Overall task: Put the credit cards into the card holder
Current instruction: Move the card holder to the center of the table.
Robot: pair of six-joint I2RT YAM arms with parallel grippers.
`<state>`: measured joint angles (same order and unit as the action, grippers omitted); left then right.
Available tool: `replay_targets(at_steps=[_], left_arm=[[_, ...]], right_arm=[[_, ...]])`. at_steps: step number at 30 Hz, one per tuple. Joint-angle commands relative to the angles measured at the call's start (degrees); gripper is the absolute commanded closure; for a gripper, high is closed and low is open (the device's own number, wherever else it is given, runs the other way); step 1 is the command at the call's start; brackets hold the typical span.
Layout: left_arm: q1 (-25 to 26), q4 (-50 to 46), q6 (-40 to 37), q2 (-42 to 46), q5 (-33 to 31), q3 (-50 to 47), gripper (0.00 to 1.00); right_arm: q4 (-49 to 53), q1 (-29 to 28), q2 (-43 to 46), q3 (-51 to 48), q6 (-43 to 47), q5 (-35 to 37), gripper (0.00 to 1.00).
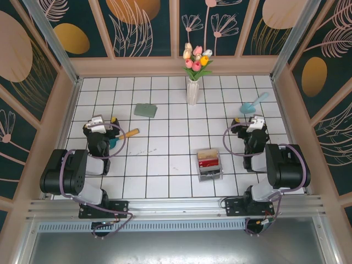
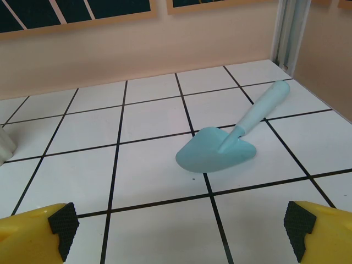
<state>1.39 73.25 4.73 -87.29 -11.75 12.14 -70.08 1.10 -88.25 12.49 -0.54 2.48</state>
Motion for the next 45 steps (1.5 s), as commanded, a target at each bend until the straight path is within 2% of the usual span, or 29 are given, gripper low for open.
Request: replay_targets(at_steps=[1,18,21,23,25,27,28,29,31,34,36,37,38,39,41,42,43,45], left_arm=[[-0.42,0.67,0.11,0.17,1.02,0.95,0.01],[-0.42,0.84,0.1,0.17,1.09,0.78,0.01],[-0.42,2.31,-0.41,0.57,2.73,-0.09,0.01],[-0.42,4.42,-0.95,1.82,4.17,-1.85,0.01],[-0.42,4.79,-0.44,5.21,2.91,-3.76,0.01],[-0.42,-1.68,1.46,10.6,-0.39,-3.33,0.01],[-0.43,-7.37,3.22,13.69,-1.81,-2.09,0.01],[-0.38,-13.5,5.09,16.67,-2.74,-0.53,0.01],[-0.42,-18.81,7.59,21.45,-1.55,0.16,0.01],[-0.42,-29.29,18.13,28.41,-2.63,2.49,0.01],[-0.42,-43.44,26.48,32.25,-1.46,7.08,0.01],[-0.39,-47.18,28.0,33.2,0.97,8.61,0.01],[-0.44,-49.53,27.84,33.78,5.23,9.77,0.01],[-0.42,-51.04,27.45,33.93,10.05,10.61,0.01],[-0.42,-52.27,29.41,33.22,18.64,11.4,0.01],[-0.42,-52.36,30.54,32.37,22.78,11.63,0.01],[-0.43,-52.59,31.36,31.4,25.77,11.91,0.01],[-0.46,-52.54,33.95,28.67,32.16,12.72,0.01]], right_arm=[[-0.97,0.44,-0.08,1.11,-0.35,-1.34,0.01],[-1.19,0.67,-0.02,1.01,-0.12,-3.66,0.01],[-1.58,0.57,0.18,0.6,0.53,-4.94,0.01],[-2.83,-0.22,0.62,-0.33,1.17,-4.07,0.01],[-5.31,-1.47,1.69,-2.16,2.25,-2.41,0.01],[-5.59,-1.72,4.02,-3.12,2.38,-1.9,0.01],[-3.18,-2.04,6.18,-2.57,2.38,-1.93,0.01],[4.91,-2.34,9.73,-0.11,1.53,-0.28,0.01],[25.08,-2.46,15.92,6.83,-3.56,0.84,0.01],[49.69,-2.5,21.26,16.69,-14.63,1.4,0.01],[64.25,-2.26,23.5,22.02,-24.45,0.18,0.01],[68.32,-1.81,23.79,23.74,-25.42,-3.5,0.01],[71.07,-1.56,24.23,25.33,-24.2,-11.02,0.02],[71.16,-2.01,24.95,25.73,-23.73,-19.31,0.06],[70.23,-4.29,26.07,26.23,-26.51,-28.51,0.09],[71.47,-6.28,25.98,27.22,-27.2,-29.99,0.1],[74.21,-9.05,25.74,28.7,-27.43,-27.37,0.11],[85.2,-15.73,24.69,32.23,-30.2,-13.95,0.1]])
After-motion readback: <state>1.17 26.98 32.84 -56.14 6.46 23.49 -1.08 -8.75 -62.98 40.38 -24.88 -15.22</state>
